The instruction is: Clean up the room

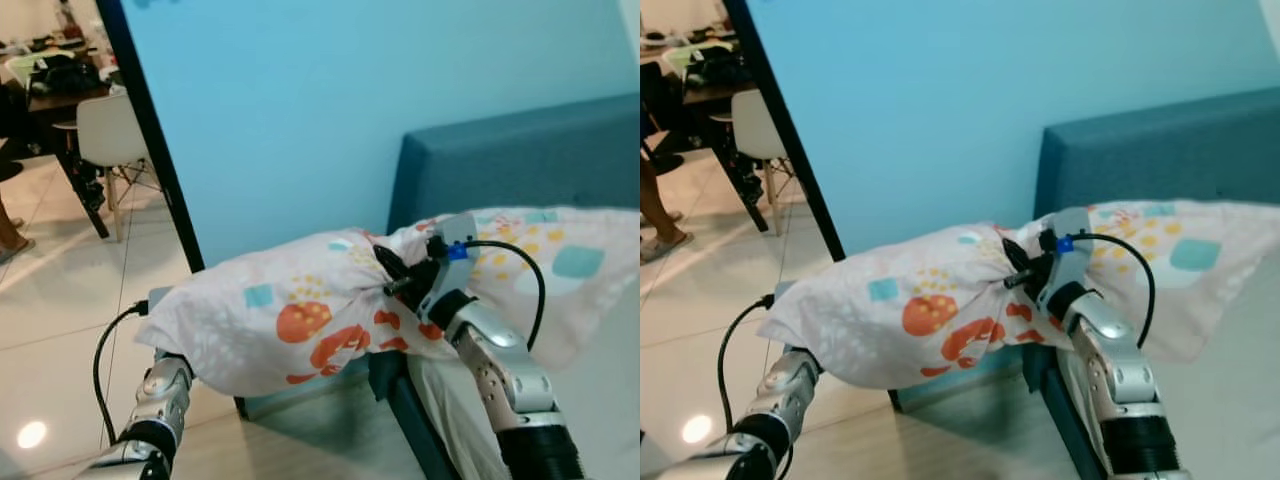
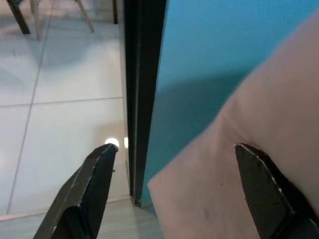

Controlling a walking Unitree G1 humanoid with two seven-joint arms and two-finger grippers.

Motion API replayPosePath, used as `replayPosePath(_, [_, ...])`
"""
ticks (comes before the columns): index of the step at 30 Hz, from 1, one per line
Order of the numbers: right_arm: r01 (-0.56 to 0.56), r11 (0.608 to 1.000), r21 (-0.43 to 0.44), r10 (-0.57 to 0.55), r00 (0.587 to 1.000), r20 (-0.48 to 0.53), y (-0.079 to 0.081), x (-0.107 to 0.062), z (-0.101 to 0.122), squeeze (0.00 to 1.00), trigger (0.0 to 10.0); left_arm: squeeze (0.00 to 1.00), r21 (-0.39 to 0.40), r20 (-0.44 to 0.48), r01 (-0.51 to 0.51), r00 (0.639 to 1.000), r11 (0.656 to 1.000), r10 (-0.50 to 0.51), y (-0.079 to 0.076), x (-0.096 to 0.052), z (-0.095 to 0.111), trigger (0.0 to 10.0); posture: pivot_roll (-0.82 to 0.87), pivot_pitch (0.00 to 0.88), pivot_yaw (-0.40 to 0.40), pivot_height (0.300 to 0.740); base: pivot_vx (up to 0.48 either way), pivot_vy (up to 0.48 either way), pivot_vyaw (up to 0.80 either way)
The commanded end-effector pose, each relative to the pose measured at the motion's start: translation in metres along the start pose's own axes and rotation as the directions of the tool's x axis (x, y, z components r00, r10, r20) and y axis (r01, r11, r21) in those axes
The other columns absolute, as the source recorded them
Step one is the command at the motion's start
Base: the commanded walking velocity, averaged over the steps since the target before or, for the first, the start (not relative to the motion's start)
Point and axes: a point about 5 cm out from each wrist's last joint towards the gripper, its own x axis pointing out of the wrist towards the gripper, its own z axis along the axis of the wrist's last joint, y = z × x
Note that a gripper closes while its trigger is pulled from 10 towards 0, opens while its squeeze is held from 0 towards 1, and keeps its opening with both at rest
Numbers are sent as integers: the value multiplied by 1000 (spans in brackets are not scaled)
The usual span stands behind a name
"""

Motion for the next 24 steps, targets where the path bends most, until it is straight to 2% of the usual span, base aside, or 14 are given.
replayPosePath(1, [-17, 999, -37, 20, 998, 58, 2, 3, 15, 0, 10000, 0, -2, -24, 15, 1000, 1000, -15, -1, -2, -5, 10000, -91, 0, 33, 740, 0, -461, 0])
replayPosePath(16, [11, 999, -49, -9, 999, 35, -2, 5, 16, 0, 10000, 0, -25, -19, 27, 999, 999, -28, -10, 0, -4, 10000, -98, 0, 25, 740, 0, -462, 0])
replayPosePath(17, [7, 996, -84, -5, 1000, 22, -2, 5, 15, 0, 10000, 0, -30, -17, 24, 1000, 999, -25, -10, 0, -4, 10000, -98, 0, 24, 740, 0, -461, 800])
replayPosePath(19, [7, 996, -87, -5, 1000, 17, -2, 4, 15, 0, 10000, 0, -35, -20, 12, 1000, 999, -12, -9, 0, -4, 10000, -98, 0, 24, 740, 0, -446, 800])
replayPosePath(22, [-6, 998, -69, 7, 1000, 8, 0, 4, 13, 0, 10000, 0, -54, -33, -28, 999, 998, 26, -4, 0, -6, 10000, -98, 0, 22, 740, 0, 0, 677])
replayPosePath(24, [0, 997, -71, 0, 1000, -5, 0, 4, 11, 0, 10000, 0, -58, -24, -39, 999, 998, 38, -1, -1, -5, 10000, -99, 0, 19, 740, 0, 0, 0])
